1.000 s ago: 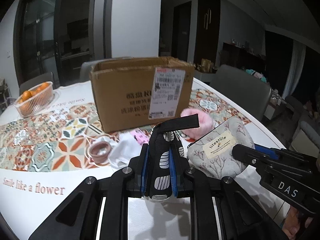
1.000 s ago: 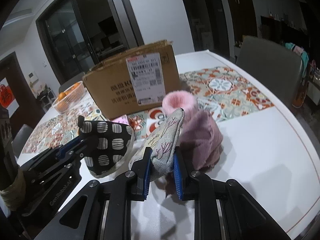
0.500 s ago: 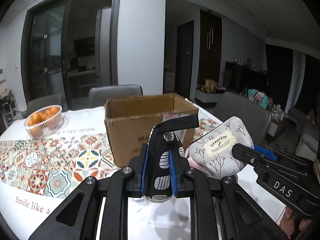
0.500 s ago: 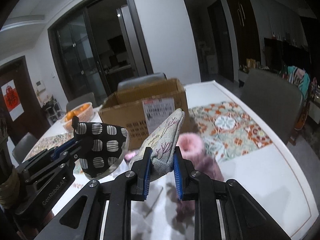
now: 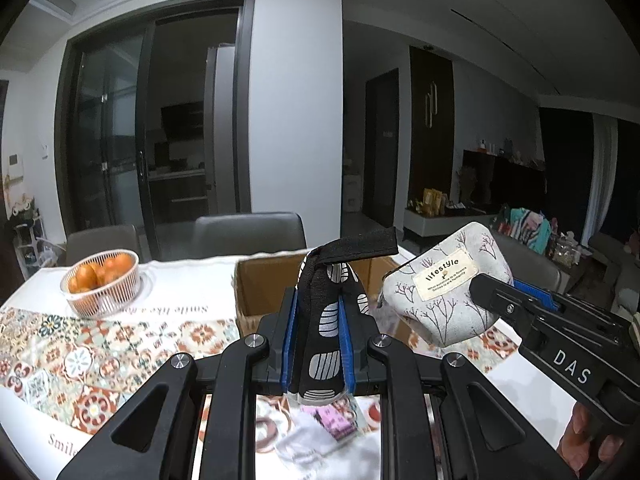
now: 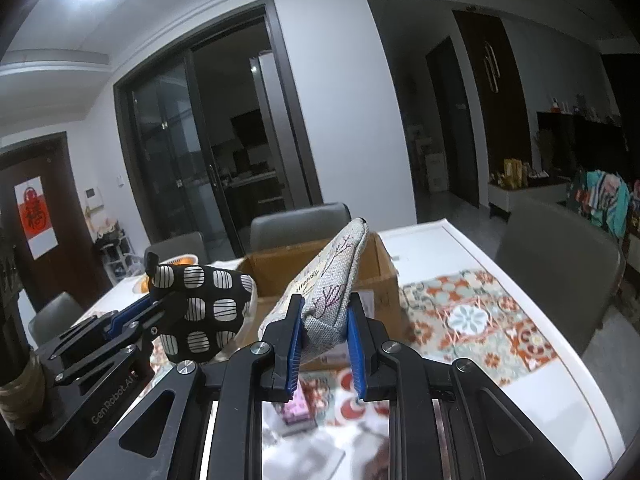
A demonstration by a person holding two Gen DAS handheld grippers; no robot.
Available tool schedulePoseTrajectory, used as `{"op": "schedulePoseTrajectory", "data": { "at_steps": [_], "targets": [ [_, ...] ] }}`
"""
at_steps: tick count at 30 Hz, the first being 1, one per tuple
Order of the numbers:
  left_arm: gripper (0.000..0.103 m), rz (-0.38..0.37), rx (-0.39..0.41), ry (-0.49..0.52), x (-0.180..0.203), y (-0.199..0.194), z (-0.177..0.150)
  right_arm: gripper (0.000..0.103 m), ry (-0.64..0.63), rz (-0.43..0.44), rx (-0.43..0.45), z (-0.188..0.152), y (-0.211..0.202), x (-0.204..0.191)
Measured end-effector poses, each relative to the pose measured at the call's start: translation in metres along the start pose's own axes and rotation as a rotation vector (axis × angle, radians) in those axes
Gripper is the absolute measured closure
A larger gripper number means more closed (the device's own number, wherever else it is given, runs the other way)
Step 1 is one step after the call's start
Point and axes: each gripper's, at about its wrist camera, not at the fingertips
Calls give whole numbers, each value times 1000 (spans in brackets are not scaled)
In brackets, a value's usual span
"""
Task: Organize soft objects
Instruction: 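Lift the slipper with the left tool while the right tool carries the pouch over the box, then open the left tool over the box while the right tool releases the pouch into it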
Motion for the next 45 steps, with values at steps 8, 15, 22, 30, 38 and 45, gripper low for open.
{"op": "schedulePoseTrajectory", "data": {
  "at_steps": [8, 15, 22, 30, 38, 45],
  "targets": [
    [83, 22, 34, 19, -8, 34, 15, 81, -2, 22, 20, 16, 37, 2],
    [83, 39, 29, 27, -11, 67, 13, 81, -15, 24, 14, 23, 74, 7],
    [83, 55, -2, 33, -15, 102, 5, 81, -24, 25, -19, 20, 111, 11],
    [83, 68, -86, 41, -21, 141, -19, 81, -28, 20, -111, 7, 153, 13],
    [80, 62, -190, 10, -26, 163, -42, 81, -66, 10, -194, -13, 175, 14],
    [54, 65, -159, 9, -26, 156, -36, 62, -59, -27, -188, -11, 177, 19]
  ]
}}
Point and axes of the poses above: each gripper's, at about its wrist camera, not at the fingertips, and y roughly the way its jaws point, x to its right, z to its top, and after that the axes turned 14 degrees about x, right-handed
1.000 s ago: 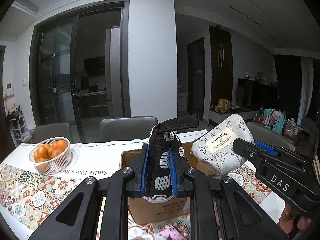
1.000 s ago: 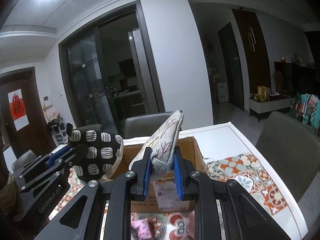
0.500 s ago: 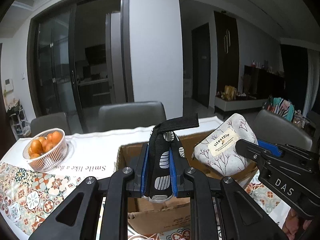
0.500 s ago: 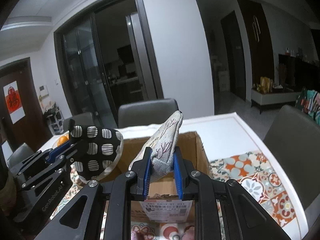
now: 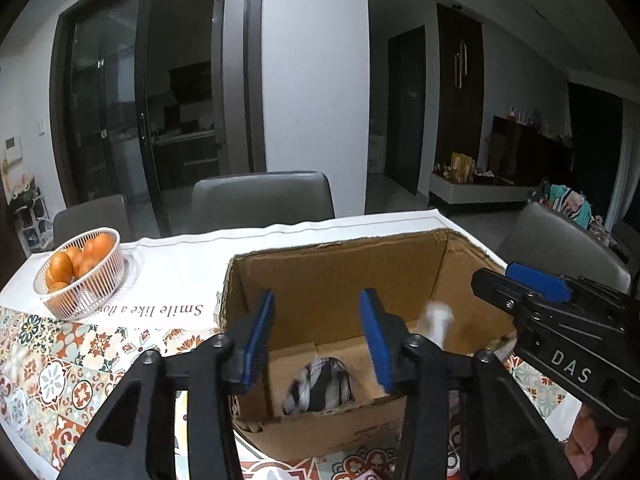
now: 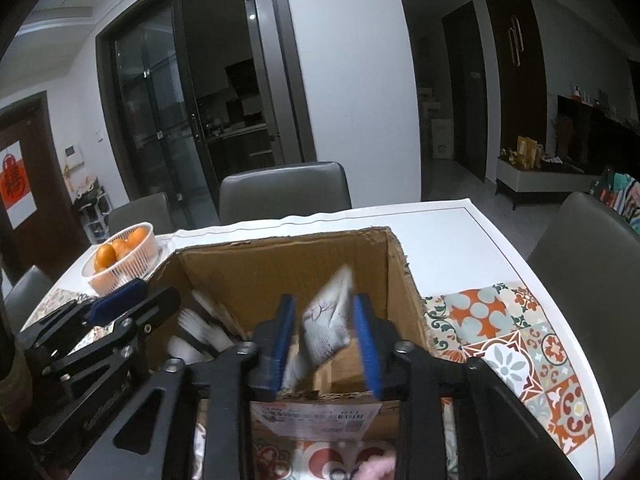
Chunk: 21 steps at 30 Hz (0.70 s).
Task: Organize soft objects
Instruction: 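Open the left tool over the box while the right tool releases the pouch into it, then withdraw both tools from the box back toward the remaining items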
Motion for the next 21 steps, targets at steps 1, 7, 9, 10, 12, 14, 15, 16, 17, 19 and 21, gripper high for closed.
{"op": "schedulePoseTrajectory", "data": {
  "at_steps": [1, 7, 9, 10, 12, 14, 15, 16, 17, 19, 21],
  "targets": [
    [54, 4, 4, 3, 0, -2, 1, 59, -3, -6, 6, 0, -2, 0],
    [46, 11, 35, 1, 2, -29, 5, 59, 0, -26, 35, 5, -22, 3],
    [42, 15, 42, 4, 4, -40, 7, 59, -8, -36, 50, 7, -33, 3],
    [42, 11, 49, 7, 6, -47, 8, 59, -13, -42, 56, 7, -38, 3],
    [38, 4, 55, 8, 7, -56, 9, 59, -21, -47, 64, 8, -50, 2],
    [36, 3, 66, 12, 10, -66, 11, 59, -24, -43, 69, 10, -61, 1],
    [36, 9, 75, 15, 12, -73, 12, 59, -28, -40, 68, 10, -67, 0],
    [36, 15, 82, 16, 13, -78, 13, 59, -27, -39, 70, 11, -72, 0],
    [36, 23, 90, 19, 15, -84, 14, 59, -24, -37, 72, 12, -76, 1],
    [35, 25, 102, 28, 17, -94, 16, 59, -20, -37, 79, 13, -88, 2],
    [32, 32, 116, 37, 22, -107, 16, 59, -16, -39, 88, 13, -100, 3]
  ]
}}
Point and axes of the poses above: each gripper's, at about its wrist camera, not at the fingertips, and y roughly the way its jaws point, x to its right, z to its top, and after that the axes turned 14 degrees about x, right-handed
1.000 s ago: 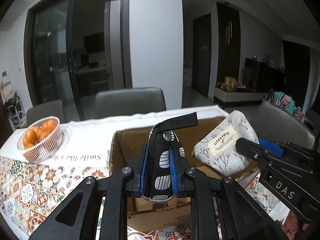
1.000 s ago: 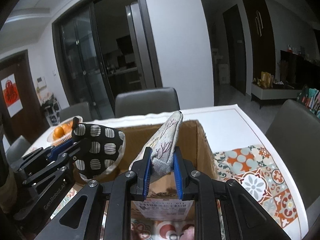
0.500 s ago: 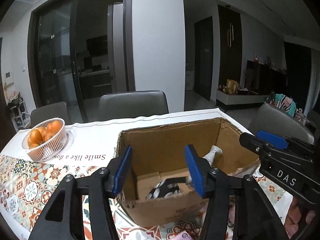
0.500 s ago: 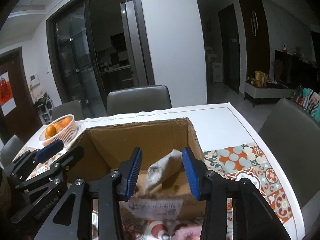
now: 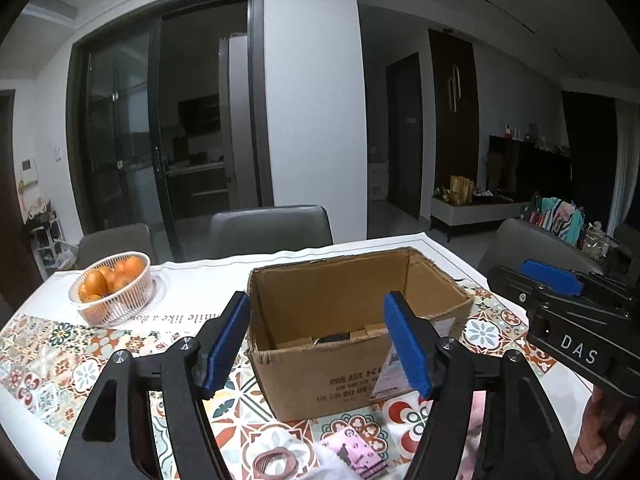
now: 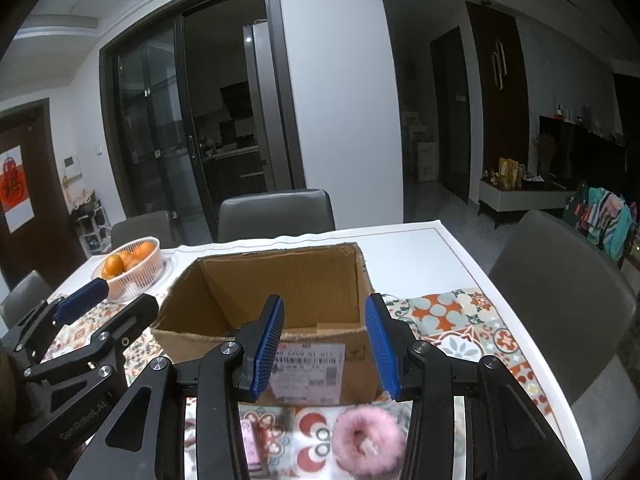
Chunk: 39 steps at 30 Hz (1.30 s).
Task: Organize soft objects
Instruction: 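Withdraw both tools from the box back toward the remaining items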
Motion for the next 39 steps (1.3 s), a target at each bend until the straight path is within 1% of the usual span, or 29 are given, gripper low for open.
{"op": "schedulePoseTrajectory", "data": {
  "at_steps": [3, 9, 13, 17, 22, 24, 29, 39],
  "targets": [
    [31, 10, 19, 13, 5, -18, 0, 52, -1, -9, 12, 0, -17, 2],
    [31, 5, 22, -2, 9, -45, -3, 52, 7, -36, 42, -3, -48, 5],
    [31, 1, 23, 9, 16, -61, -7, 47, 11, -44, 53, -10, -65, 6],
    [31, 5, 44, 29, 22, -78, -12, 44, 8, -41, 39, -18, -77, 9],
    [31, -6, 38, 18, 27, -93, -22, 43, -9, -39, 29, -29, -92, 11],
    [31, -5, 26, 22, 29, -96, -28, 43, -12, -32, 20, -34, -95, 12],
    [31, -17, -22, 27, 37, -101, -46, 42, -20, -51, 6, -50, -103, 15],
    [31, -60, -153, 10, 45, -97, -80, 42, -35, -44, -118, -89, -101, 18]
  ]
}}
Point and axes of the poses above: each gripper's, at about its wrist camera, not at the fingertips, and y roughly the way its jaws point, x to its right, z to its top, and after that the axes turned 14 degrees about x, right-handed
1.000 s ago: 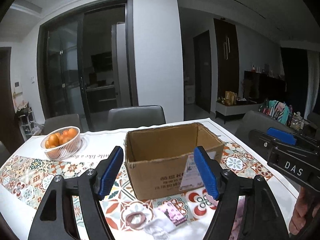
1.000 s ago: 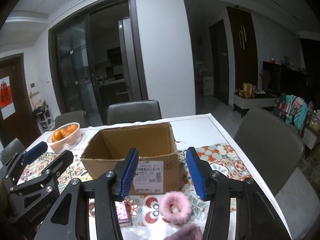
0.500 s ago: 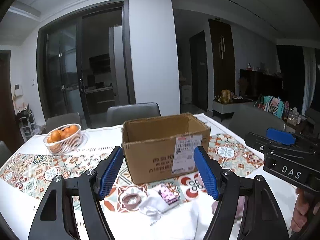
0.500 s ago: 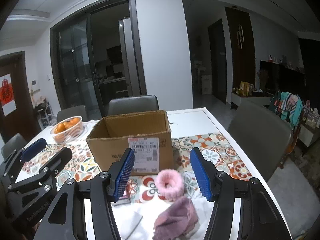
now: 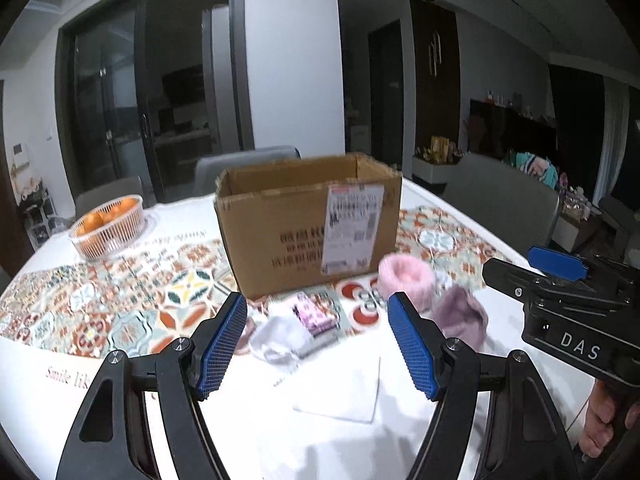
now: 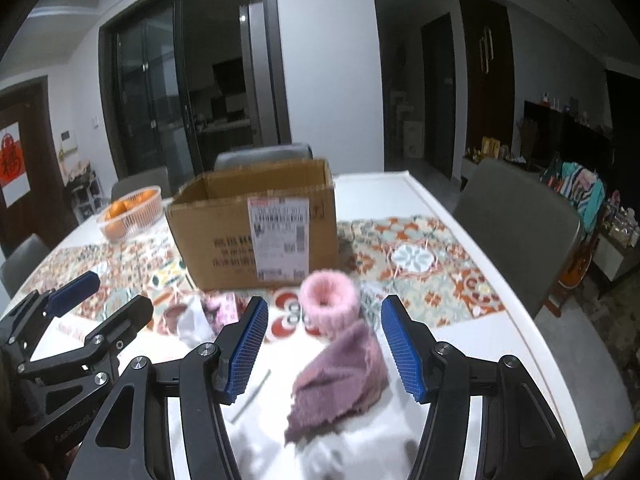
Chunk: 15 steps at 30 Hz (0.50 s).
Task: Organize soft objects
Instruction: 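Withdraw both tools from the box back toward the remaining items, then grasp the white cloth with the left tool while the right tool grasps the mauve towel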
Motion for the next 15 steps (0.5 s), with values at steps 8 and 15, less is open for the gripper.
{"op": "schedulePoseTrajectory", "data": {
  "at_steps": [8, 15],
  "targets": [
    [31, -19, -99, -2, 4, 13, -28, 42, 0, -3, -86, -26, 9, 5],
    [31, -42, -159, 1, 7, 24, -45, 42, 6, 7, -149, -47, 22, 10]
  ]
}}
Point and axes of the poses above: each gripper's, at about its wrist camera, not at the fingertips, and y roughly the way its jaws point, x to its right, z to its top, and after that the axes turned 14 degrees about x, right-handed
